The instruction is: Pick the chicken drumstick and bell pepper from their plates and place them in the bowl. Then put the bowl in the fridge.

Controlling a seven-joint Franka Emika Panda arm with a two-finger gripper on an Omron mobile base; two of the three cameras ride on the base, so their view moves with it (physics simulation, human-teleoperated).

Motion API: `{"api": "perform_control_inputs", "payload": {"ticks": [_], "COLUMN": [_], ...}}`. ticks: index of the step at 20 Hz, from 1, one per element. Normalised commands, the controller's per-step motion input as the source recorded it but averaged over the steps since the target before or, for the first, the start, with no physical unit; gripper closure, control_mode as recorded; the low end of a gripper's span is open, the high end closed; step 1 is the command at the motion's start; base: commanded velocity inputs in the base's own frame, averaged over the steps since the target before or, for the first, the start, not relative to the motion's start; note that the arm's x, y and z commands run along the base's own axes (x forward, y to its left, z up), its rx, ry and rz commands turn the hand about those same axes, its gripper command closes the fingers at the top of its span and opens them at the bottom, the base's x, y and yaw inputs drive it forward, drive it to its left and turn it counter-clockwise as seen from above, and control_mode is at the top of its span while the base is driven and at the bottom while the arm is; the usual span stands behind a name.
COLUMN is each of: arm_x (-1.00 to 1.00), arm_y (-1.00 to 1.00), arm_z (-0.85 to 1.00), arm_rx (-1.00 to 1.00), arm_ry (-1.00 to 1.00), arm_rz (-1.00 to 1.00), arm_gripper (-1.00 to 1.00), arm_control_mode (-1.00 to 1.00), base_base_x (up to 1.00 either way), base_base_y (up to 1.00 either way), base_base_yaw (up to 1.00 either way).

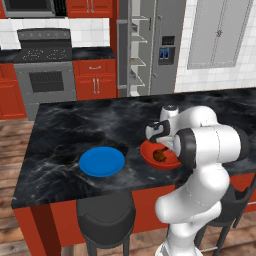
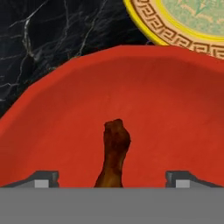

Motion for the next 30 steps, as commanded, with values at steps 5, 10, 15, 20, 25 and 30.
{"api": "perform_control_inputs", "payload": {"ticks": [5, 10, 15, 20, 25, 30], "arm_x": [-0.17, -0.32, -0.21, -0.05, 0.00, 0.00], "arm_y": [-0.27, -0.47, -0.54, -0.62, -0.60, -0.55], "arm_z": [0.37, 0.31, 0.18, 0.13, 0.09, 0.01], "arm_rx": [0.00, 0.00, 0.00, 0.00, -0.02, -0.06], "arm_ry": [0.01, 0.00, 0.00, 0.04, 0.15, 0.10], "arm_rz": [0.01, 0.04, 0.00, 0.00, 0.06, 0.18], "arm_gripper": [-1.00, -1.00, -1.00, -1.00, -1.00, -1.00], "arm_control_mode": [-1.00, -1.00, -1.00, -1.00, -1.00, -1.00], "base_base_x": [0.00, 0.00, 0.00, 0.00, 0.00, 0.00], "base_base_y": [0.00, 0.00, 0.00, 0.00, 0.00, 0.00], "base_base_yaw": [0.00, 0.00, 0.00, 0.00, 0.00, 0.00]}}
